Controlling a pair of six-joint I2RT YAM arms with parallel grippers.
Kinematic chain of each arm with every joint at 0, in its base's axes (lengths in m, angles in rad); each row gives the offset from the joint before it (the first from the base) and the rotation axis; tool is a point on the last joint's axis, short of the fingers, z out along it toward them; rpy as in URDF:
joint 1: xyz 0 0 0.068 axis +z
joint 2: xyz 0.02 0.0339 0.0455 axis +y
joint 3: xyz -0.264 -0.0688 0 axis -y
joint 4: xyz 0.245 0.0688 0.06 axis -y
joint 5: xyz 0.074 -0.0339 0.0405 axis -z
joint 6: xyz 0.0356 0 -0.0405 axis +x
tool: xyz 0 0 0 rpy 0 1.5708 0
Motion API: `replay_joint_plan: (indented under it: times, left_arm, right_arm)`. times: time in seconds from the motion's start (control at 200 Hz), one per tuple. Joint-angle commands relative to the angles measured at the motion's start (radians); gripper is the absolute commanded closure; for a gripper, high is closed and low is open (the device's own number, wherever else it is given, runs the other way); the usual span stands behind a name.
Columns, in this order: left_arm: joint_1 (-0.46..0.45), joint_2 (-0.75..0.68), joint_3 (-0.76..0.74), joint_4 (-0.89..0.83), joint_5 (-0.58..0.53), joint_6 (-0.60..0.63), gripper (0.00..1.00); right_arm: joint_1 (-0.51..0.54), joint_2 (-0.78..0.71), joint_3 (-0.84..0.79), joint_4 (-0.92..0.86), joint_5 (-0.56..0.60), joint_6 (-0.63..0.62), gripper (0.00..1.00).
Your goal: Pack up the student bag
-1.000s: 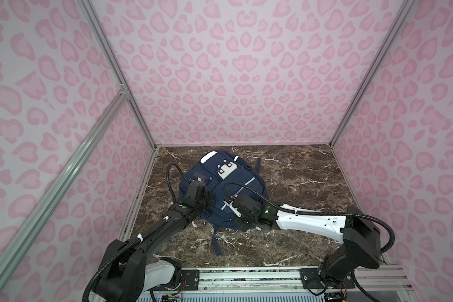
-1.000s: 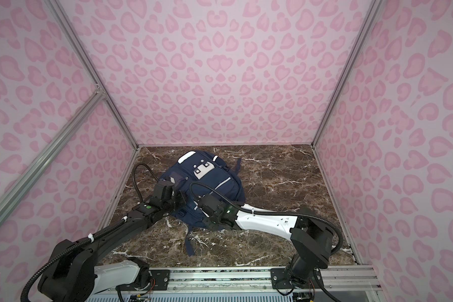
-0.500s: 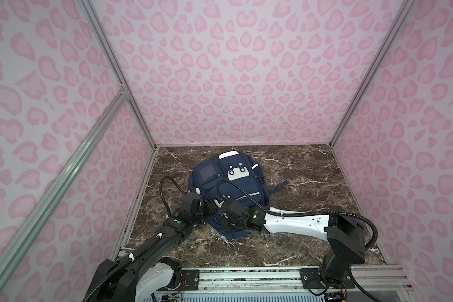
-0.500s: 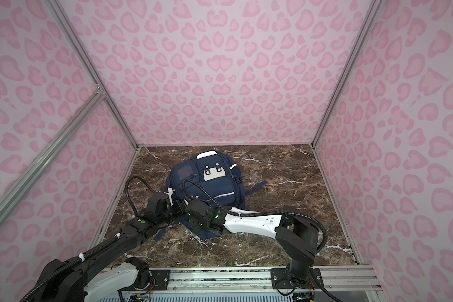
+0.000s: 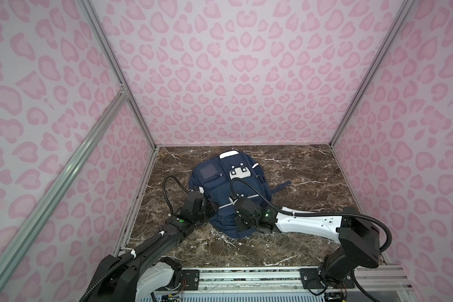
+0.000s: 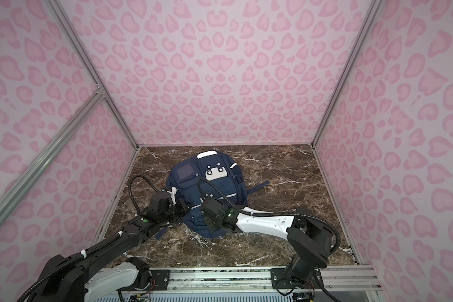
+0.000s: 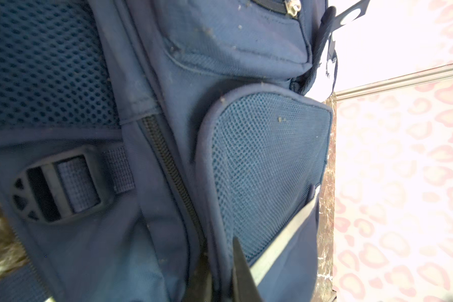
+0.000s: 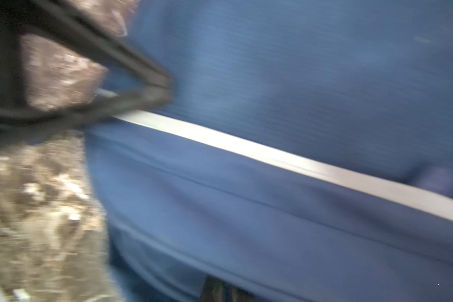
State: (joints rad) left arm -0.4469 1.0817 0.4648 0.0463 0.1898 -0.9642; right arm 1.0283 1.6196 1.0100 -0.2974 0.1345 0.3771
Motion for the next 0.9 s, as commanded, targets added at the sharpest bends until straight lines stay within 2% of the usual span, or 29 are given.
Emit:
replay_joint_plan:
  times: [0.0,0.155,0.25,0.375,0.53,0.615,0.725,0.745,0.78,0.845,0.9]
  left_arm:
    - [0.023,-0.018,-0.003,-0.055,0.022,0.052,0.97]
    - [0.068,-0.024,-0.004,-0.064,0.069,0.075,0.97]
    - [0.085,-0.006,0.019,-0.067,0.078,0.096,0.97]
    - [0.109,0.038,0.079,-0.087,0.054,0.136,0.97]
    - [0.156,0.146,0.202,-0.071,0.073,0.167,0.96]
    - [0.157,0.229,0.320,-0.103,0.057,0.202,0.85]
    - [0.161,0.344,0.460,-0.115,0.079,0.223,0.66]
    - [0.163,0.366,0.480,-0.116,0.079,0.228,0.59]
    - [0.166,0.394,0.511,-0.130,0.076,0.235,0.51]
    - [0.169,0.410,0.547,-0.180,0.040,0.261,0.39]
    - [0.168,0.376,0.529,-0.216,-0.026,0.276,0.34]
  right_arm:
    - [-0.079,-0.040,-0.044,-0.117,0.133,-0.043,1.00]
    - [-0.250,-0.139,-0.126,-0.097,0.066,-0.081,1.00]
    - [-0.293,-0.168,-0.146,-0.113,0.083,-0.096,1.00]
    - [-0.266,-0.185,-0.148,-0.145,0.069,-0.091,1.00]
    - [-0.129,-0.170,-0.108,-0.169,0.050,-0.047,1.00]
    - [-0.042,-0.144,-0.048,-0.148,0.022,-0.009,1.00]
    - [0.068,-0.098,0.021,-0.036,0.015,0.030,1.00]
    - [0.081,-0.084,0.041,-0.027,0.019,0.041,1.00]
    - [0.102,-0.059,0.081,-0.019,0.032,0.061,1.00]
    - [0.122,-0.014,0.131,0.005,0.035,0.068,1.00]
    - [0.125,0.023,0.161,0.028,0.037,0.071,1.00]
